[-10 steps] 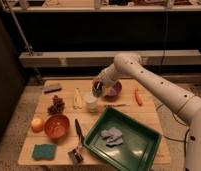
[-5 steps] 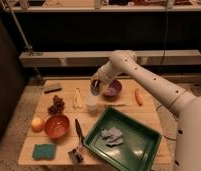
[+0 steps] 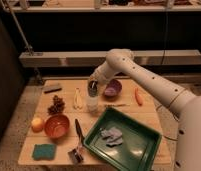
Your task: Stack cups on top of each other
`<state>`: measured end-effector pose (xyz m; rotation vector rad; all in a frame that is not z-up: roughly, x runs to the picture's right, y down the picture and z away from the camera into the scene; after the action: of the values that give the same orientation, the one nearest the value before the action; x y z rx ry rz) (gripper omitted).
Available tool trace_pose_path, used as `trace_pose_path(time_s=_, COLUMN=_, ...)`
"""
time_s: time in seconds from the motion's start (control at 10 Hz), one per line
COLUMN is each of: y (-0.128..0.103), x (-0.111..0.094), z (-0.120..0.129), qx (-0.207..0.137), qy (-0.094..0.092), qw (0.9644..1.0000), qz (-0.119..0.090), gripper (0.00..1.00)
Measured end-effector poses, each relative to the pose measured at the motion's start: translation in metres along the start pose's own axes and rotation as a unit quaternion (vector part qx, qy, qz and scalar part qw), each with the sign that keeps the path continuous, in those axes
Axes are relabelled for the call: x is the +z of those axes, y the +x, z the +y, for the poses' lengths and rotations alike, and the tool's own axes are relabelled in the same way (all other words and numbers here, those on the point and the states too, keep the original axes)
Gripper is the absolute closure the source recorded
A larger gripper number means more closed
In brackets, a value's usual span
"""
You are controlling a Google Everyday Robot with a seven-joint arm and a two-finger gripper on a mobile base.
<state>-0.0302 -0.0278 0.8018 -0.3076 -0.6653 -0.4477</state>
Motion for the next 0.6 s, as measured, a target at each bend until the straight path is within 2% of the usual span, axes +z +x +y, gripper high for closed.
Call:
trace_pose_path(time_s=0.3, y=-0.015, x=0.011, z=0.01, qx=-0.012, qy=-0.012, qw=0.9997, qz=-0.018, gripper=1.0)
trace_pose_path(time_s=0.6, y=-0.026, x=0.023, z=0.012, qx=-0.025, qy=-0.019, qw=0.9994, qz=-0.016, gripper=1.0)
